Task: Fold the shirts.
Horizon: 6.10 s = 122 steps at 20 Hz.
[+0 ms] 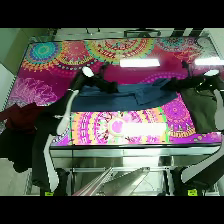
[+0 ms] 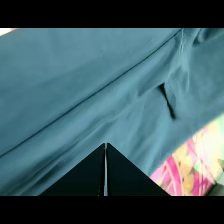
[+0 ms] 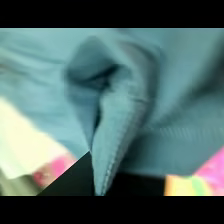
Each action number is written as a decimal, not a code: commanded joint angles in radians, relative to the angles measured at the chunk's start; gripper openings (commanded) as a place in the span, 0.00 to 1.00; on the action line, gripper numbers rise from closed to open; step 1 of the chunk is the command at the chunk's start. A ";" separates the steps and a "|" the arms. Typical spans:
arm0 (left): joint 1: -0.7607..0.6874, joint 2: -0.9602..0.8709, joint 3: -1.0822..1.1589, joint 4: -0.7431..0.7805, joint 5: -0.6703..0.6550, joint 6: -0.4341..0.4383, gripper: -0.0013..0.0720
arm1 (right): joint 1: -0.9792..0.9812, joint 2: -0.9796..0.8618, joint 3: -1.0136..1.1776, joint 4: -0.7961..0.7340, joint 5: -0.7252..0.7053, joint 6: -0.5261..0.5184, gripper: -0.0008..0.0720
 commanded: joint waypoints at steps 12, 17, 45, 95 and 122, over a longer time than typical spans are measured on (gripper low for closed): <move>-0.042 -0.072 0.097 -0.306 -0.028 -0.042 0.02 | 0.154 0.157 0.018 0.264 0.114 0.055 0.03; 0.170 0.243 0.044 -0.372 -0.265 -0.042 0.02 | 0.359 0.157 0.025 0.282 -0.055 0.113 0.03; 0.576 0.653 -0.174 -0.378 -0.362 0.150 0.04 | 0.669 0.111 0.192 -0.462 -0.248 0.566 0.87; 0.544 0.653 -0.174 -0.369 -0.358 0.150 0.04 | -0.265 0.296 0.389 -0.088 -0.319 0.358 0.03; 0.523 0.653 -0.174 -0.370 -0.443 0.149 0.04 | -0.737 1.228 -0.993 -0.688 -0.328 0.514 0.92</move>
